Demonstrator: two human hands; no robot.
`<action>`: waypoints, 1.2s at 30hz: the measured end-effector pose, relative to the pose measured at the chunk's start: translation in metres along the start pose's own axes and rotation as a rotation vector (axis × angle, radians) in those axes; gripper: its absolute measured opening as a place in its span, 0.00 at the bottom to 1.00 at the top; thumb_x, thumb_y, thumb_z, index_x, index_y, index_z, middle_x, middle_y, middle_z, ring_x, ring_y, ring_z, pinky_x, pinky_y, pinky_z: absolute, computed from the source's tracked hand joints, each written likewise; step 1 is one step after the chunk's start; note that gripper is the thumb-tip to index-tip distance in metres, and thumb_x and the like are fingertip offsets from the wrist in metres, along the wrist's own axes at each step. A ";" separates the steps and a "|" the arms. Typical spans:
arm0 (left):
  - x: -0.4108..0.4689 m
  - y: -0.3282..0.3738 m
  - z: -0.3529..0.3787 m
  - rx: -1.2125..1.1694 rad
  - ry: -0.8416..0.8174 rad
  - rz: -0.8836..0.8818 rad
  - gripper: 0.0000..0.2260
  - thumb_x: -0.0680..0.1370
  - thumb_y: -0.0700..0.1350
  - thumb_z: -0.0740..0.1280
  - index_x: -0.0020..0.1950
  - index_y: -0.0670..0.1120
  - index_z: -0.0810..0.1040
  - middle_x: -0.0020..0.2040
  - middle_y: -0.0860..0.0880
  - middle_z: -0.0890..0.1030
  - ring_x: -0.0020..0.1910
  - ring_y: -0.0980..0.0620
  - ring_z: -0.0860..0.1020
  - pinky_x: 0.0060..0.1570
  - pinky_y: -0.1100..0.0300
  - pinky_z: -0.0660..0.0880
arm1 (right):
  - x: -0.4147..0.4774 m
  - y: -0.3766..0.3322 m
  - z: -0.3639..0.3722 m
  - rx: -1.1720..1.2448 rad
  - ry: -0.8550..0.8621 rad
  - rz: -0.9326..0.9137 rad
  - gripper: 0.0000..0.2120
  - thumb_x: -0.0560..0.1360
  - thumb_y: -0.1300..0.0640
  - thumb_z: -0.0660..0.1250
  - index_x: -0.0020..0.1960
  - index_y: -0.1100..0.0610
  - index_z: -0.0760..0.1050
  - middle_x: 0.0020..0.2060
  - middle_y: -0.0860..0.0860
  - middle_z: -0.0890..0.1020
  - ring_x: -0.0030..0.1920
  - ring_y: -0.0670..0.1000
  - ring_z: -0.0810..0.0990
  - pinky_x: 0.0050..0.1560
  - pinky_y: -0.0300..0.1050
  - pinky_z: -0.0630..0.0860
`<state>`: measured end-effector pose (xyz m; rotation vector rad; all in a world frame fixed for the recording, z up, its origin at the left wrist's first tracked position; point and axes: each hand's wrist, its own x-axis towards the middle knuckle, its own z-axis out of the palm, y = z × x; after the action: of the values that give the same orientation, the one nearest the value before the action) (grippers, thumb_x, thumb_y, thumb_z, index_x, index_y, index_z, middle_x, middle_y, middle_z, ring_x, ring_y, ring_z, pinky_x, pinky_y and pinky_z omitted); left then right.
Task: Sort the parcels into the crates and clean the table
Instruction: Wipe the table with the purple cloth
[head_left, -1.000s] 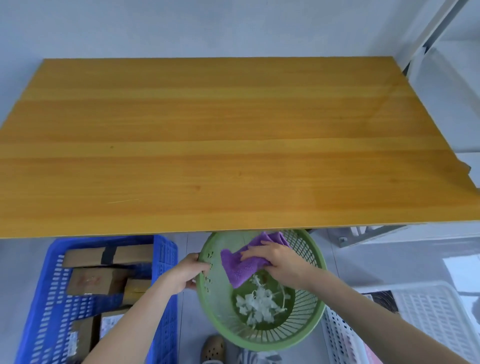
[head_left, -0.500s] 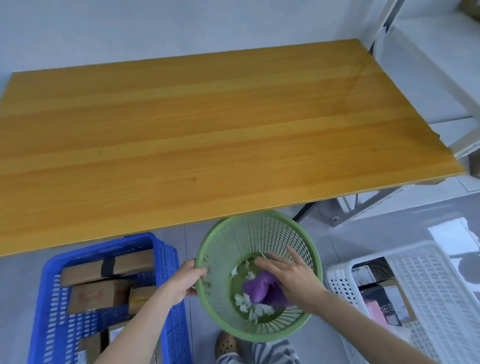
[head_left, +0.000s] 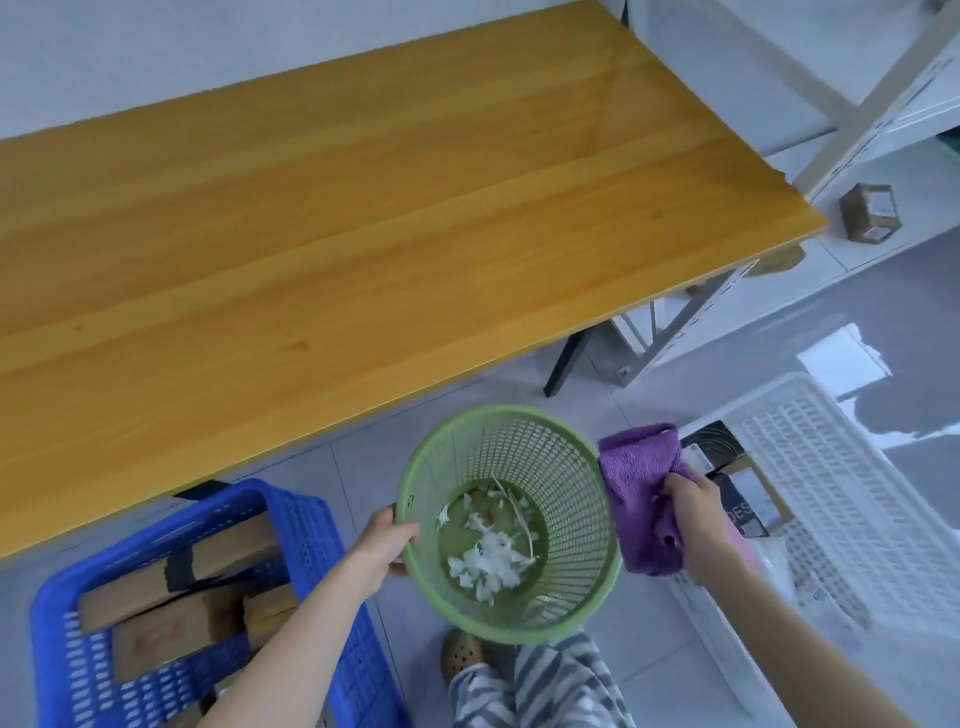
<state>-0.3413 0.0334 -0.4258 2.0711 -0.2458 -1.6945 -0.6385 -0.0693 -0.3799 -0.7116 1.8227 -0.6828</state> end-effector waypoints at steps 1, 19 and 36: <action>0.002 0.001 0.006 -0.018 0.014 -0.003 0.12 0.76 0.31 0.57 0.53 0.44 0.73 0.44 0.43 0.78 0.40 0.45 0.77 0.35 0.54 0.76 | 0.002 0.006 -0.007 -0.056 -0.034 0.074 0.08 0.69 0.70 0.58 0.35 0.59 0.68 0.24 0.52 0.71 0.30 0.53 0.67 0.31 0.40 0.65; 0.086 0.001 0.119 -0.060 0.057 -0.036 0.13 0.79 0.36 0.63 0.62 0.42 0.69 0.58 0.43 0.77 0.52 0.44 0.78 0.50 0.50 0.77 | 0.074 0.116 -0.001 -0.388 -0.384 0.412 0.07 0.71 0.67 0.61 0.46 0.63 0.77 0.38 0.56 0.78 0.36 0.52 0.75 0.37 0.40 0.73; 0.246 -0.017 0.206 0.432 -0.066 0.046 0.24 0.78 0.36 0.59 0.75 0.42 0.61 0.73 0.46 0.66 0.71 0.49 0.65 0.66 0.61 0.62 | 0.235 0.193 0.082 0.020 -0.230 0.418 0.13 0.72 0.74 0.56 0.45 0.60 0.74 0.36 0.57 0.77 0.37 0.54 0.75 0.42 0.49 0.75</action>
<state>-0.4856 -0.0997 -0.6798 2.2832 -0.7314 -1.8058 -0.6642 -0.1247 -0.6890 -0.3597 1.6762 -0.3276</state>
